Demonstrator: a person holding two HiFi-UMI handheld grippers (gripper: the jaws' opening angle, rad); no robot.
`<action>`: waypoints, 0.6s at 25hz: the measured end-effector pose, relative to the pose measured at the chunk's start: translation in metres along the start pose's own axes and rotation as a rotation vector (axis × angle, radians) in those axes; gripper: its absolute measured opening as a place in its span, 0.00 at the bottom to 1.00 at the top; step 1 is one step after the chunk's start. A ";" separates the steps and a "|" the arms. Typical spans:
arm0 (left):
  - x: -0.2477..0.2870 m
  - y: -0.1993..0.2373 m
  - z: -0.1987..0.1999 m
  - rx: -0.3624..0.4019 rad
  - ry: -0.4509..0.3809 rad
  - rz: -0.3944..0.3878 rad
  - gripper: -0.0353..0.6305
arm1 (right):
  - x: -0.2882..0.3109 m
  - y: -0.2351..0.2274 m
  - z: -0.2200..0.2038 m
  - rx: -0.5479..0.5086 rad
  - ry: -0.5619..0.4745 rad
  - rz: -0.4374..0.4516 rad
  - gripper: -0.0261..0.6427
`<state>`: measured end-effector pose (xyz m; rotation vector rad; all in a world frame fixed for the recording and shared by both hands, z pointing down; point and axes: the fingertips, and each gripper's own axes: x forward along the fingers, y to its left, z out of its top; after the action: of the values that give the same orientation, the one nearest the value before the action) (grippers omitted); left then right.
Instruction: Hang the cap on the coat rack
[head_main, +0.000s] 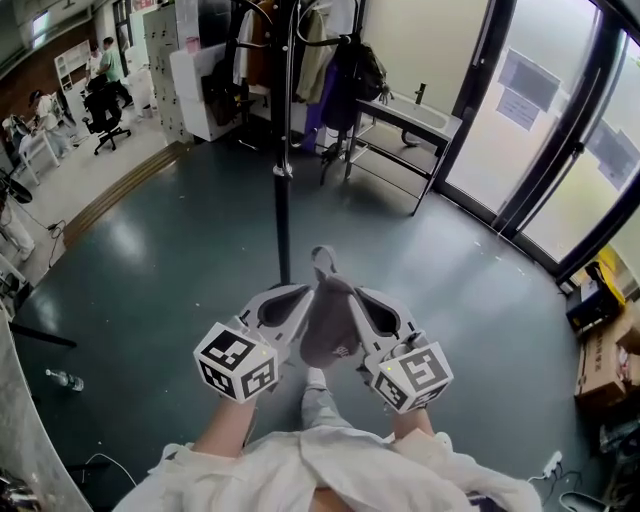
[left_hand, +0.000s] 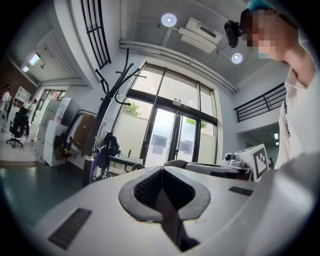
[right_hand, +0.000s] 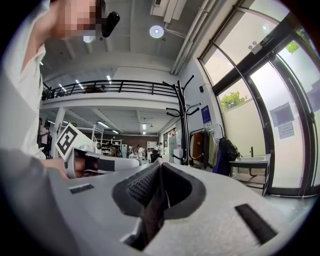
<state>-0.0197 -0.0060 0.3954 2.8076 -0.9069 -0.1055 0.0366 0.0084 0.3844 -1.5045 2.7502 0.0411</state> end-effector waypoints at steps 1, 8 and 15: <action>0.005 0.006 0.002 0.006 0.001 0.005 0.08 | 0.006 -0.005 0.001 -0.003 -0.001 0.002 0.06; 0.042 0.044 0.018 0.011 0.000 0.015 0.08 | 0.052 -0.040 0.013 -0.019 -0.026 0.016 0.07; 0.078 0.079 0.031 0.023 -0.008 0.030 0.08 | 0.093 -0.079 0.018 -0.038 -0.033 0.022 0.06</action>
<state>-0.0056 -0.1196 0.3805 2.8150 -0.9579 -0.1029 0.0526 -0.1120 0.3629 -1.4684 2.7557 0.1177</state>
